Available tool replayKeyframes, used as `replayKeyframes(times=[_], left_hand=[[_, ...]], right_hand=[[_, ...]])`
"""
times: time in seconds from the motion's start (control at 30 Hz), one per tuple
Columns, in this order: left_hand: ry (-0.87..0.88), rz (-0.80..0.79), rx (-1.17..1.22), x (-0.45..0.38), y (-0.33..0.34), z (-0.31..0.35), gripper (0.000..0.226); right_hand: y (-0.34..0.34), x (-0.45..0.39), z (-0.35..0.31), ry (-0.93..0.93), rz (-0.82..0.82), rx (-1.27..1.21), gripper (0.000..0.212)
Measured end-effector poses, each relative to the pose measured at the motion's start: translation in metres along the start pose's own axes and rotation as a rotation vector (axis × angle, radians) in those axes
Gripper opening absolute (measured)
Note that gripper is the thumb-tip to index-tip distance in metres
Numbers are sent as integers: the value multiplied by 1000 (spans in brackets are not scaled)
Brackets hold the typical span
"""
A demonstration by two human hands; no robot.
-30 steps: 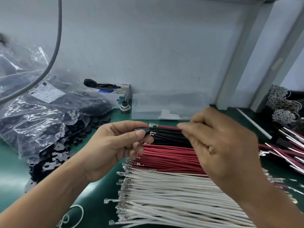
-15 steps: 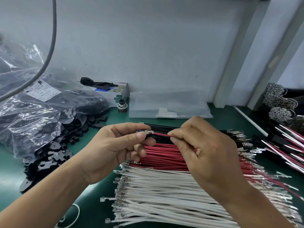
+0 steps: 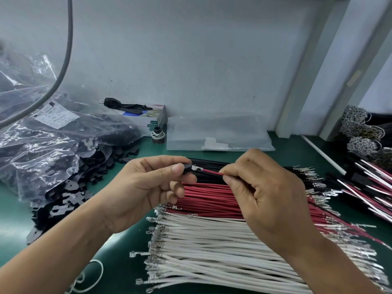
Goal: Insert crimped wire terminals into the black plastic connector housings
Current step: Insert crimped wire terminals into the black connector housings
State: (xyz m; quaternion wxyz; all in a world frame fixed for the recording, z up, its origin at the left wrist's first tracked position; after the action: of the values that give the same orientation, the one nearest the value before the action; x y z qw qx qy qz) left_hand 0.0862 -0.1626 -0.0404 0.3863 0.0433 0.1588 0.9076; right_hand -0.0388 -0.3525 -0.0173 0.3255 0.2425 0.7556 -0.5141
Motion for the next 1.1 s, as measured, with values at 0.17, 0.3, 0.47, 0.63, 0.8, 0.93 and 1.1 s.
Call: replayKeyframes(times=[0.17, 0.3, 0.47, 0.63, 0.8, 0.93, 1.1], left_hand=[[-3, -2, -13, 0, 0, 0, 61], [-2, -6, -18, 0, 0, -1, 60], [-8, -16, -37, 0, 0, -1, 60], [-10, -5, -46, -1, -1, -2, 62], [-13, 3, -50, 0, 0, -1, 63], [-26, -12, -86, 2, 2, -2, 61], [-31, -6, -135, 2, 3, 0, 61]], right_hand=[[1, 0, -1, 8, -43, -35, 10], [2, -1, 2, 51, -109, -112, 13], [3, -2, 6, 85, -158, -148, 14], [2, -2, 9, 106, -142, -199, 15], [3, -1, 6, 69, -153, -155, 13], [1, -1, 2, -16, -152, -81, 12], [0, -2, 4, 17, -147, -107, 11]])
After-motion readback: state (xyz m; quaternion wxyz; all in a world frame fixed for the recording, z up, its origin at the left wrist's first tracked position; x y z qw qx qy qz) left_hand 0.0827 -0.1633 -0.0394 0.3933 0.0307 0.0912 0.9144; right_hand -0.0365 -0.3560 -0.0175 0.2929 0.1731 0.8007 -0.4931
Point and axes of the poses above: each hand's wrist, its own x-axis away from the middle knuckle, its own y-axis out of the palm, z = x × y, the point moved 2 cm from there along -x, towards the middle knuckle, and after that the axes turned 2 degrees about -x, right-handed, at the moved point
